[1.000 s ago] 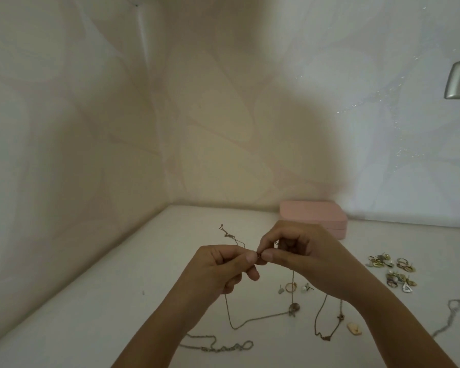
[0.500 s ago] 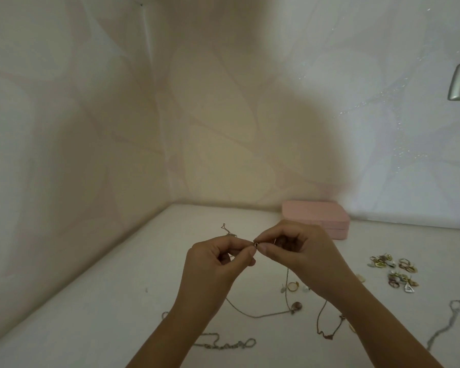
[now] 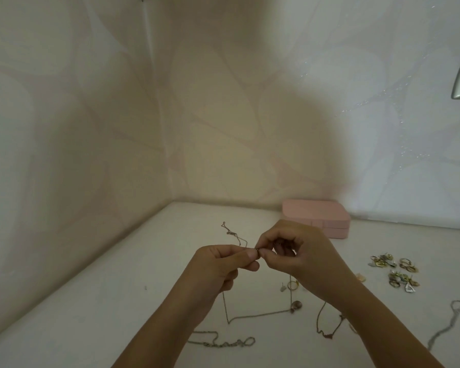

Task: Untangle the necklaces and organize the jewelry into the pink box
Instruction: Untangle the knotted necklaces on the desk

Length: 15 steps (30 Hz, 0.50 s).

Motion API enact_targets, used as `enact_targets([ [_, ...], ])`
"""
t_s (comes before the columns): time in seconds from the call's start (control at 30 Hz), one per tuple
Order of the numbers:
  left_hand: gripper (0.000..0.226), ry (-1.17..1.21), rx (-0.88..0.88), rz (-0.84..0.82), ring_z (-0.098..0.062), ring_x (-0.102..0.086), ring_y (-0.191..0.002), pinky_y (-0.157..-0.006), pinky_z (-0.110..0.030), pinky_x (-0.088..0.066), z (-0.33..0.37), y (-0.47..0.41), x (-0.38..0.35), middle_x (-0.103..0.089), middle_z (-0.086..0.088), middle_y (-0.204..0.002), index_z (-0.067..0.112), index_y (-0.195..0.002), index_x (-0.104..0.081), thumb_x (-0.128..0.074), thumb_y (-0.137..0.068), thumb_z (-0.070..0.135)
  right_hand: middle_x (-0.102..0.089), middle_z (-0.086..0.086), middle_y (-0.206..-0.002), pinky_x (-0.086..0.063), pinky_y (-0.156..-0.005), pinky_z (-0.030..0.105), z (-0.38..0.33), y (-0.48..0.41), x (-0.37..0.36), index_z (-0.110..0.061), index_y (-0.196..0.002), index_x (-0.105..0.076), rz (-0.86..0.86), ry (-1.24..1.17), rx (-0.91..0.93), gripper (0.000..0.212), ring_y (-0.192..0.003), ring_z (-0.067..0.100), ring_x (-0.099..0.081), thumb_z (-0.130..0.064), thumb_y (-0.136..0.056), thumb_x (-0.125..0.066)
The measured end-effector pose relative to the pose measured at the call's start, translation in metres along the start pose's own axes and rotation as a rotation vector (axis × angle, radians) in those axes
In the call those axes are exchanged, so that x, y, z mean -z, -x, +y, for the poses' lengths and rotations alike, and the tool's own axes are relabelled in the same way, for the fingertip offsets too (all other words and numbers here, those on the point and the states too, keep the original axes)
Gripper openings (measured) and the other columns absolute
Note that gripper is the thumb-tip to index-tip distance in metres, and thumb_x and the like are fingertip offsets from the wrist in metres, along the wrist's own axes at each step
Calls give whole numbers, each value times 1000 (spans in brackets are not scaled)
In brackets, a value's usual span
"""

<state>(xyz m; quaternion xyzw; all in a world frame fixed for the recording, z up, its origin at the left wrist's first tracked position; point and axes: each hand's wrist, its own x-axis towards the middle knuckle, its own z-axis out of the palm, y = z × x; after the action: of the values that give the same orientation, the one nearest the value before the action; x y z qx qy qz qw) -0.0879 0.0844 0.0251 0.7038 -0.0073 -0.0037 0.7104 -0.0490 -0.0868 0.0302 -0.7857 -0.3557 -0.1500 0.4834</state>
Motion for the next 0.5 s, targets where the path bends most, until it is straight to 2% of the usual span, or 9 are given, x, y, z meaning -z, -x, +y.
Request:
enact_targets([
  [0.1,14,61,64,-35,-5,-25,-45,-41,-14,-24,0,-2,2,-64,2,-66,11,-77,-75,-70,-70,23,-59,-18,-68,-38,-58,11,2,-1,-1,-27,-74,-71,-12,65,50,13,-60,6,-49,-13,-75,-70],
  [0.23,11,124,146,-72,-5,-25,-44,-40,-14,-20,0,-3,3,-59,2,-63,6,-81,-73,-65,-82,12,-58,-20,-69,-36,-58,10,3,-1,-1,-26,-74,-72,-31,114,89,12,-59,7,-50,-15,-75,-68],
  [0.3,11,146,169,-86,-4,-24,-45,-40,-14,-18,0,-4,3,-58,1,-63,6,-81,-72,-67,-77,14,-57,-20,-68,-36,-58,10,2,-1,0,-28,-73,-71,-39,111,83,13,-59,6,-49,-16,-74,-68],
  [0.4,17,144,159,-98,-5,-24,-46,-41,-14,-18,0,-3,4,-60,0,-62,7,-76,-74,-70,-65,19,-58,-16,-68,-36,-59,11,1,-1,1,-29,-73,-71,-47,80,72,16,-59,7,-48,-14,-76,-69],
  [0.5,22,134,143,-104,-4,-25,-45,-41,-13,-20,0,-3,4,-60,0,-63,5,-81,-73,-69,-66,20,-58,-16,-67,-38,-58,12,0,-1,3,-27,-73,-73,-53,25,37,21,-59,6,-48,-6,-77,-73],
])
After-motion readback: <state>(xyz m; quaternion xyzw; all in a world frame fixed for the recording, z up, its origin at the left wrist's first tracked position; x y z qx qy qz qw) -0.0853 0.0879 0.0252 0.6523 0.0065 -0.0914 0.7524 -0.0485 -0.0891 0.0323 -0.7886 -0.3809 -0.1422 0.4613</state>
